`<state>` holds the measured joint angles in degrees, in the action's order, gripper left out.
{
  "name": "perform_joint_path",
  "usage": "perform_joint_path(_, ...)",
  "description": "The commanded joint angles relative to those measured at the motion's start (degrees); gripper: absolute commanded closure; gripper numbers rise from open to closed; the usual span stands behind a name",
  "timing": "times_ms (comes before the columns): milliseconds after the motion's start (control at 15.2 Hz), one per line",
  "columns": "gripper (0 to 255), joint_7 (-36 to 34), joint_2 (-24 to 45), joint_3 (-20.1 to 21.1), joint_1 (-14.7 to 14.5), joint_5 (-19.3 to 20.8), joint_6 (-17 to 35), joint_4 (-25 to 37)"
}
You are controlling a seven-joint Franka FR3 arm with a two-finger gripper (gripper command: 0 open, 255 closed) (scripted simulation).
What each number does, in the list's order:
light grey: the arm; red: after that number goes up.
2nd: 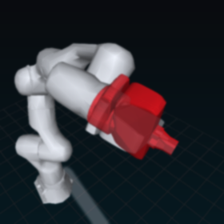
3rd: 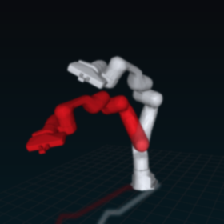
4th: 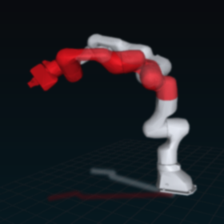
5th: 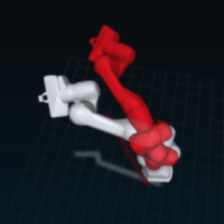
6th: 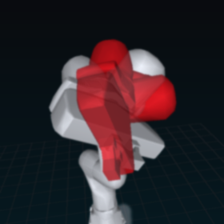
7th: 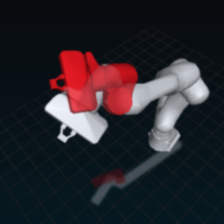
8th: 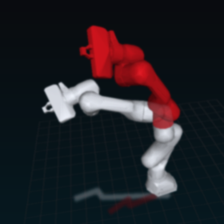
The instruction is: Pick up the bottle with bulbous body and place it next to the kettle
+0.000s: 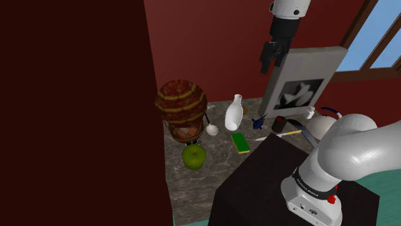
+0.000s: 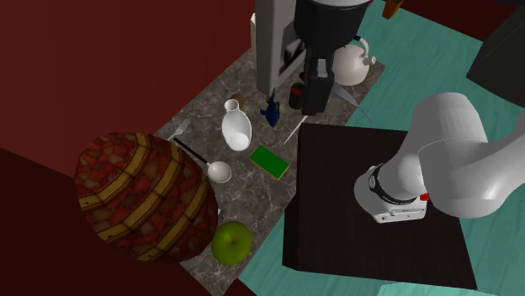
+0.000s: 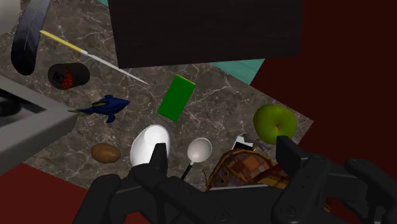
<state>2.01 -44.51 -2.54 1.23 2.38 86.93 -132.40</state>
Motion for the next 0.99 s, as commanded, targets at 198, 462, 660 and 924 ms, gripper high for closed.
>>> perform_joint_path(198, 0, 1.9, 2.6, -1.9, 0.5, 1.1, 5.6, -2.8)
perform_joint_path(462, 0, 4.4, 7.1, -4.5, 1.1, 2.4, 13.2, -5.5)
perform_joint_path(660, 0, 6.2, 11.4, -6.5, 1.4, 3.0, 18.9, -6.7)
perform_joint_path(924, 0, 8.9, 18.2, -9.1, 1.7, 3.4, 26.4, -7.1)
